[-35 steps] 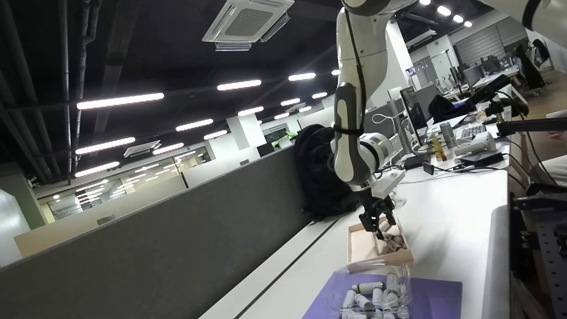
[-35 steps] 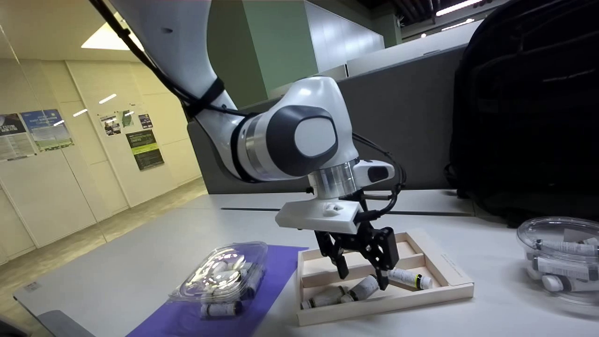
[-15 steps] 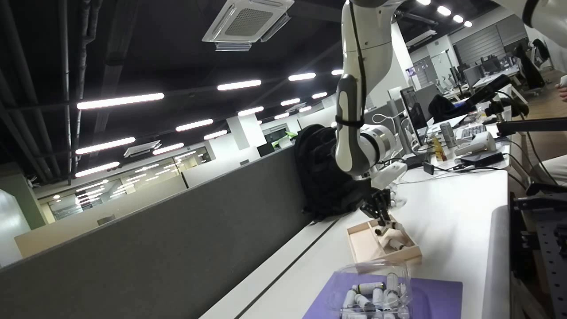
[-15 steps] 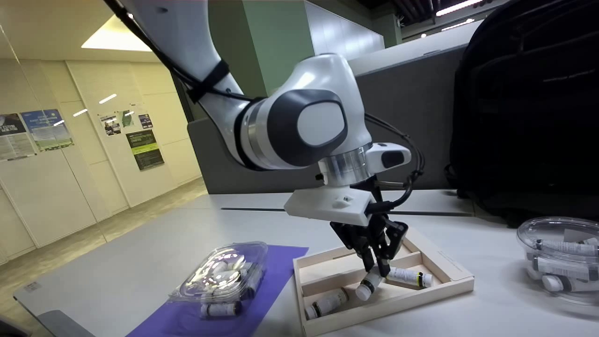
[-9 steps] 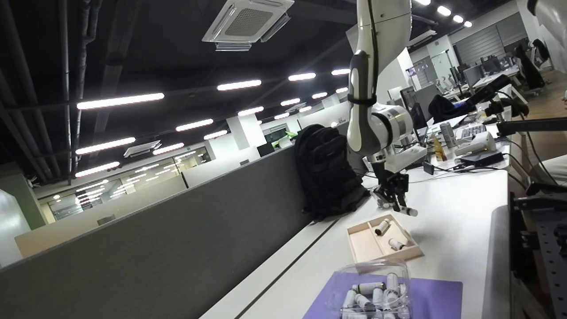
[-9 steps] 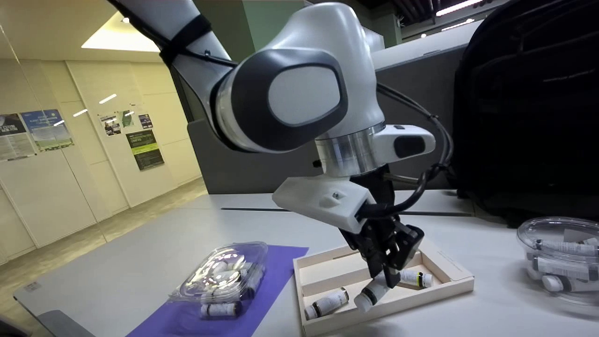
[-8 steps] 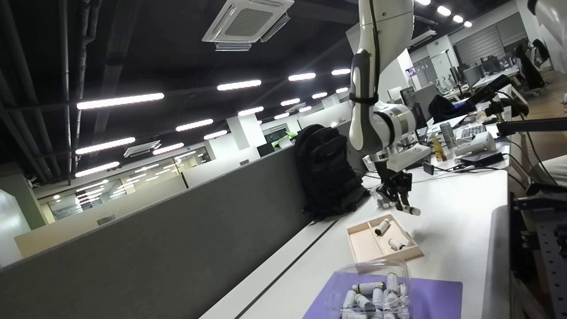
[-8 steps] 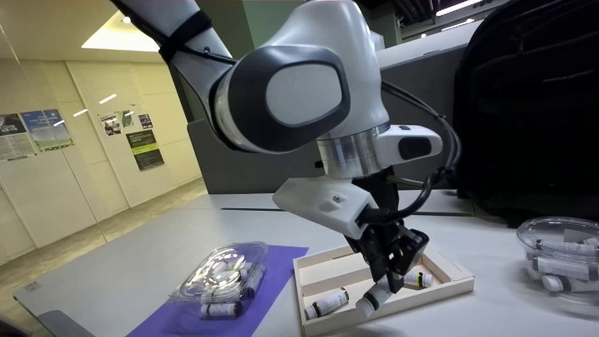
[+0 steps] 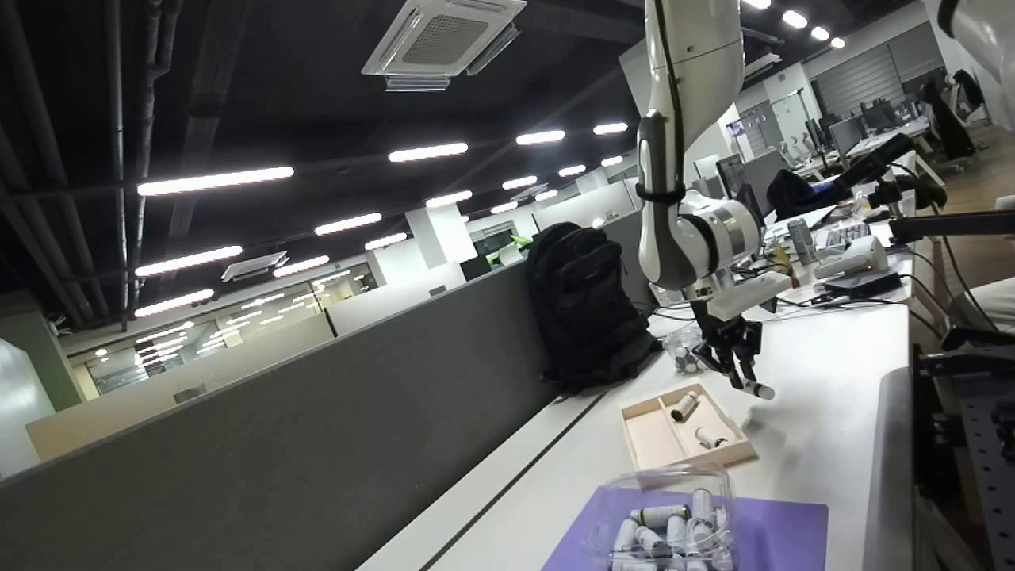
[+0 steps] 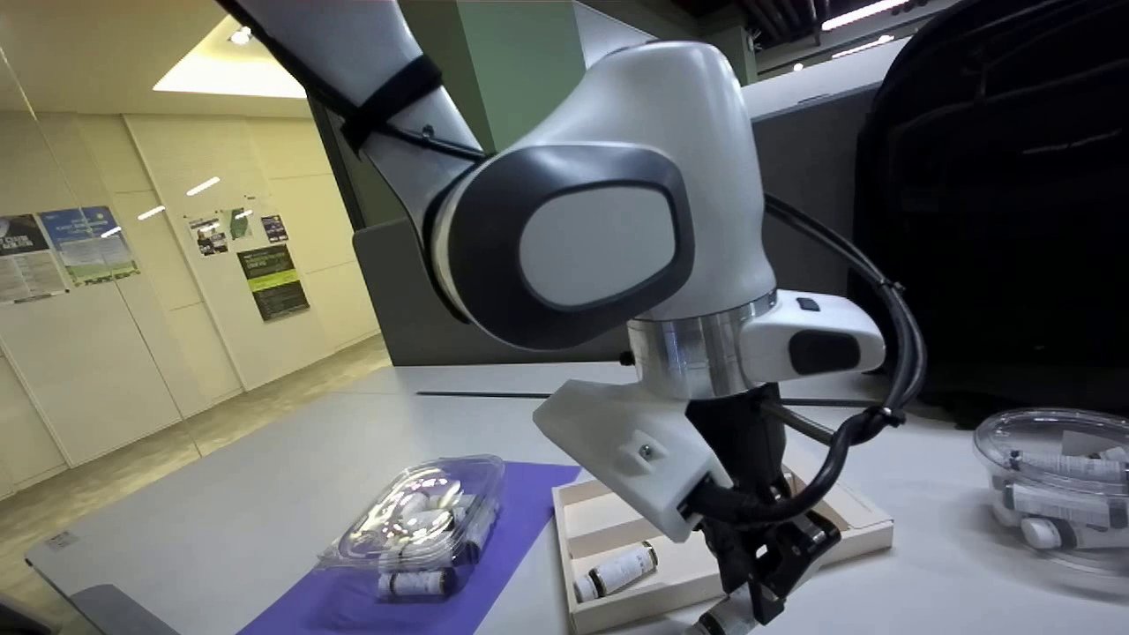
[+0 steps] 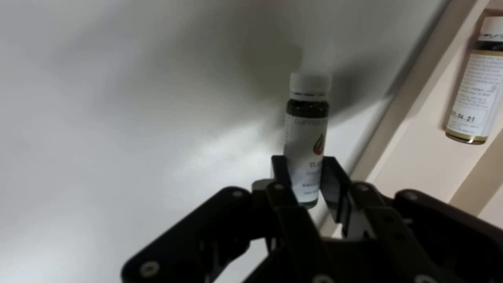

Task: Remove one bottle from the tray and place it on the table

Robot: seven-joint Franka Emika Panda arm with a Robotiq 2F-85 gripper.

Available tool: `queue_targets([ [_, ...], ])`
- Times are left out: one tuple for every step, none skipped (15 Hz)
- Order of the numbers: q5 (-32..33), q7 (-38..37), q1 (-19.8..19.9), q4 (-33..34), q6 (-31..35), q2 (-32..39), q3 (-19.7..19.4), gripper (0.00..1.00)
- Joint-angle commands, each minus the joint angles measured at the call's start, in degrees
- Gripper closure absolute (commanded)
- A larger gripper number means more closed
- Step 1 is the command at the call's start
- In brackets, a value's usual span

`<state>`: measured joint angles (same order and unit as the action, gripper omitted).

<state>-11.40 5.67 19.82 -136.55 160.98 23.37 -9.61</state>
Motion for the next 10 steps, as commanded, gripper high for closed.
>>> queue_targets([
  [-0.4,-3.2,-0.6,3.6,-0.2,4.1,0.3,0.76],
  [-0.3,-3.6,-0.8,4.2,-0.3,5.0,0.4,0.49],
  [-0.3,-4.1,-1.1,4.8,-0.3,5.6,0.5,0.48],
  [-0.2,-4.4,-1.3,5.3,-0.4,6.0,0.6,0.42],
  [-0.1,-4.8,-1.6,5.5,-0.4,6.1,0.6,0.35],
  [0.0,-5.0,-1.8,5.6,-0.7,6.0,0.6,0.27],
  [0.2,-5.5,-2.2,5.3,-1.1,5.4,0.3,0.21],
  [0.4,-5.7,-2.4,5.1,-1.8,4.7,0.1,0.15],
  [0.7,-6.2,-2.8,4.4,-2.7,3.6,-0.4,0.08],
  [1.0,-6.9,-3.2,4.0,-4.2,2.6,-1.0,0.02],
])
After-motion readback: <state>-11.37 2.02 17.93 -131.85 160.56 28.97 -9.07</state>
